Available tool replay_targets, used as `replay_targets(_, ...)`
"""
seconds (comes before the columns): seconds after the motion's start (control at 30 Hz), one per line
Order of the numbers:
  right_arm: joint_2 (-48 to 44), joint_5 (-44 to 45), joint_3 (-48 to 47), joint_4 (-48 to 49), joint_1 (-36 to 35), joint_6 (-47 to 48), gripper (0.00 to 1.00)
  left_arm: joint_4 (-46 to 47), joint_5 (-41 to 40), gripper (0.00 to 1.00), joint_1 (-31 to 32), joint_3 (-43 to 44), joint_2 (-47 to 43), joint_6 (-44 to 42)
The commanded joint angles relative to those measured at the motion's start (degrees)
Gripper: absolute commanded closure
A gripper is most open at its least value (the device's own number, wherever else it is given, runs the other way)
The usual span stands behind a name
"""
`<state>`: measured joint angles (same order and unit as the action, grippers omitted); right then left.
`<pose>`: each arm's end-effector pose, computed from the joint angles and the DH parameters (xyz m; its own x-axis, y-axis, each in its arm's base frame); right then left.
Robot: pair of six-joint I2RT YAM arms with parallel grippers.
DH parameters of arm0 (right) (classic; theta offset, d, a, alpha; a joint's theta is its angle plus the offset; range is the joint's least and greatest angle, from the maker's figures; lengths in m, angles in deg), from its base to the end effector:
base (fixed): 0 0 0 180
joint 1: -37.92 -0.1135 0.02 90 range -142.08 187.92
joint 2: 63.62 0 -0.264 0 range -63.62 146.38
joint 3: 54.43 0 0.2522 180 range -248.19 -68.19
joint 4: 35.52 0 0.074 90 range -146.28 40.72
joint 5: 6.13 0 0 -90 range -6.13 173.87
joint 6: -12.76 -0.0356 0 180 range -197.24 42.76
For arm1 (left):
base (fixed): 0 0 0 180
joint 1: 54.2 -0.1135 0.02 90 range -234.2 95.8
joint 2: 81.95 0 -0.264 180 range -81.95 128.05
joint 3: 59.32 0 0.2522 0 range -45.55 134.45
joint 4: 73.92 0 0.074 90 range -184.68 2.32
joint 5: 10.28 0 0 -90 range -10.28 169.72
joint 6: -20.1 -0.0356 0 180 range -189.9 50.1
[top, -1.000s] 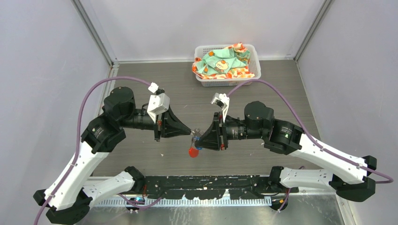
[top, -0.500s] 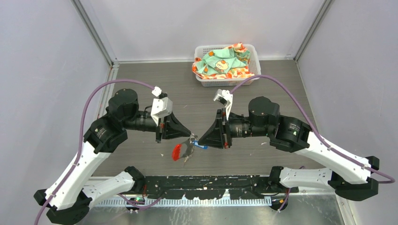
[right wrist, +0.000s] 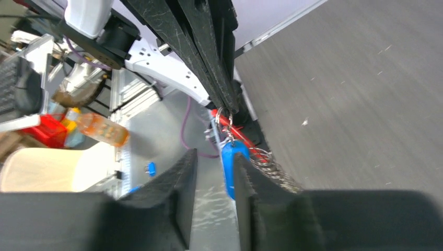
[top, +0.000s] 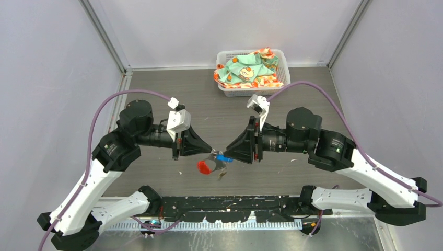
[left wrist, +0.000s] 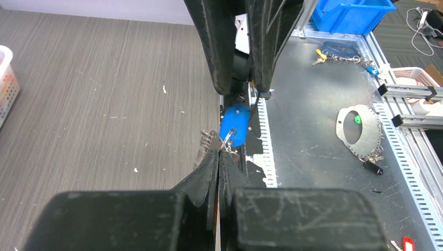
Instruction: Put the keys on the keyring
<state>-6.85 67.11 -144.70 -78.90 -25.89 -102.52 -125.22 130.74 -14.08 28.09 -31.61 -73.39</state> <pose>0.0756 0.1769 0.4550 -0.4889 -0.0676 -0.8697 -0.8580 0.2174 0.4654 0.0939 -0.1154 0.4451 -0.1279 0.1578 -0.9792 0.9912 -0.0142 -0.1317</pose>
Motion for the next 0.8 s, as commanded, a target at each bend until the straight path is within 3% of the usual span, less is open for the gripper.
replay_targets(0.0,-3.1,2.7,1.7,0.8,-0.2,1.7,0.52,2.5,1.2,1.00,0.0,0.2,-0.8,-0.4)
replay_targets(0.07,-3.8,2.0,4.1,-0.5,-0.2,3.6,0.04,2.5,1.8,1.00,0.0,0.5,-0.5,-0.3)
replay_targets(0.1,-4.2,2.2,5.0,-1.3,-0.2,4.8,0.01,2.4,2.2,1.00,0.0,0.7,-0.4,-0.3)
replay_targets(0.4,-2.6,-7.3,10.5,3.3,-0.2,18.0,0.00,1.3,7.4,1.00,0.0,3.0,1.2,-0.1)
replay_targets(0.57,0.2,-7.5,10.6,5.1,-0.2,26.3,0.00,1.3,9.7,1.00,0.0,3.9,1.7,1.0)
replay_targets(0.77,4.4,-8.3,9.3,8.5,-0.2,26.5,0.00,2.1,10.0,1.00,0.0,4.2,1.9,1.9)
